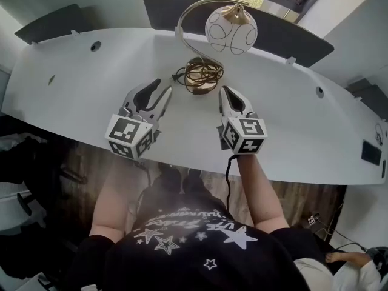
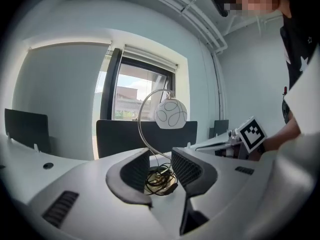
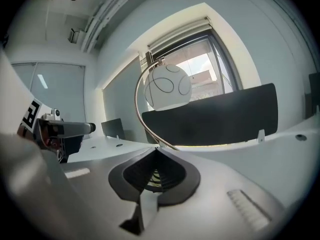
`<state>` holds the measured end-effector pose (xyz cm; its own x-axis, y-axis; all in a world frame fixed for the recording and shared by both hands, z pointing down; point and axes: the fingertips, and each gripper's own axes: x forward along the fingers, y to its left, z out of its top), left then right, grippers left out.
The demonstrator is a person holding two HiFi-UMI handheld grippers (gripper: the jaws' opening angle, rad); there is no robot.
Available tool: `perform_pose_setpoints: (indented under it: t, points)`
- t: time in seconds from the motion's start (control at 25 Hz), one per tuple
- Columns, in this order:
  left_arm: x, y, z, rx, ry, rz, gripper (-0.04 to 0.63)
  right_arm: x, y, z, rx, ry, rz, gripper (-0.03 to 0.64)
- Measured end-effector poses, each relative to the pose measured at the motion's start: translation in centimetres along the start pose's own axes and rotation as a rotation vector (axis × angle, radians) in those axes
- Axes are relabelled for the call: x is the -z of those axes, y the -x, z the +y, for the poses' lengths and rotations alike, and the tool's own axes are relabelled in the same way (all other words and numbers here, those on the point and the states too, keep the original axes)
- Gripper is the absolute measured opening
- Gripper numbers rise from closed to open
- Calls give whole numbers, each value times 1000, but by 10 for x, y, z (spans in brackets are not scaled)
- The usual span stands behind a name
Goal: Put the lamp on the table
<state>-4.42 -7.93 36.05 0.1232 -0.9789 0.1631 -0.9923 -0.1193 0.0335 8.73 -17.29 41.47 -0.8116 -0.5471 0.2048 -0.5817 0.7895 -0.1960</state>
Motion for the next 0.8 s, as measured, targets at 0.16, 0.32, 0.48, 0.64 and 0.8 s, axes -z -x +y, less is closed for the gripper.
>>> perform_pose_setpoints:
  t: [0.16,0.32,0.48,0.64,0.8]
  points:
    - [12,10,-19,19,-14,30,138,-7,17,13,-14,46,-22,2]
    - [26,25,-33,71,12,42,138,-9,37,23,-10,34,-47,2]
    - [35,57,-36,118,25,34,138,-4,55,51,26,31,-61,2]
    - [30,100,-36,139,21,-5,138,-1,80,93,46,41,-90,2]
    - [35,142,-37,159,42,-24,138,0,112,127,94,37,-140,0]
